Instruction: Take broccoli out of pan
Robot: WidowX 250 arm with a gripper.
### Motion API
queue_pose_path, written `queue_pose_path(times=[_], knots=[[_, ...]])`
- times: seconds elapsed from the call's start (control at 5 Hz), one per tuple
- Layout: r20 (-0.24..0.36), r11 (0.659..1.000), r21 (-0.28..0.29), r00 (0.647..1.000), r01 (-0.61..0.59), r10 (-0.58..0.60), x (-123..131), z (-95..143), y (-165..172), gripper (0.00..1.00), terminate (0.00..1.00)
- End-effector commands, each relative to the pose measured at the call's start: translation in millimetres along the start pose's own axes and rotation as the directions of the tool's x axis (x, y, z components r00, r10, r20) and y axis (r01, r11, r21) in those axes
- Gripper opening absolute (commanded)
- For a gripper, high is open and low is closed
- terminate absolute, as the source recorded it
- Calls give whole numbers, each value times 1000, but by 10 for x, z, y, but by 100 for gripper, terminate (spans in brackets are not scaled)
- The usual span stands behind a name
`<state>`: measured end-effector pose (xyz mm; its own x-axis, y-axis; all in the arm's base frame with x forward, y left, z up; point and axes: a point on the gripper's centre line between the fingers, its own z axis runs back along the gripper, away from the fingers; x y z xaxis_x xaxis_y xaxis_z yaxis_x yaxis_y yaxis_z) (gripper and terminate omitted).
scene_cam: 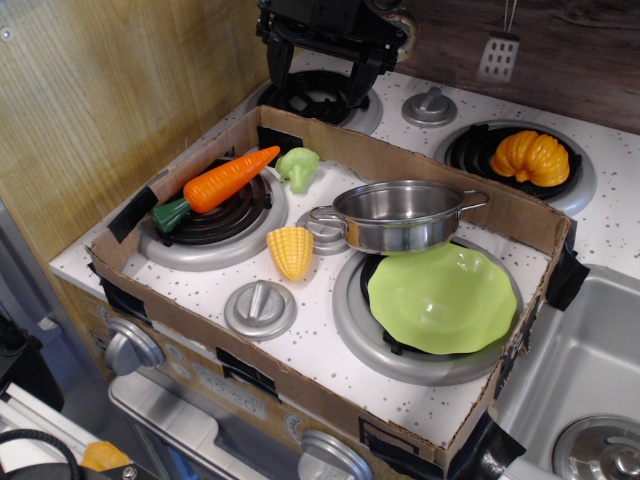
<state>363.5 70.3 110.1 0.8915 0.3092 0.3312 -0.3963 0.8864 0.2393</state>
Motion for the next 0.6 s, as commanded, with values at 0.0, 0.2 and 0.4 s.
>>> queue_pose_path(times=[0.0, 0.2, 0.4], knots=[[99, 997, -65, 994, -36, 42, 158, 365, -7, 100, 0], [99, 997, -65, 994, -36, 42, 158, 365, -7, 100, 0], [99, 997, -65, 994, -36, 42, 158, 365, -7, 100, 100]])
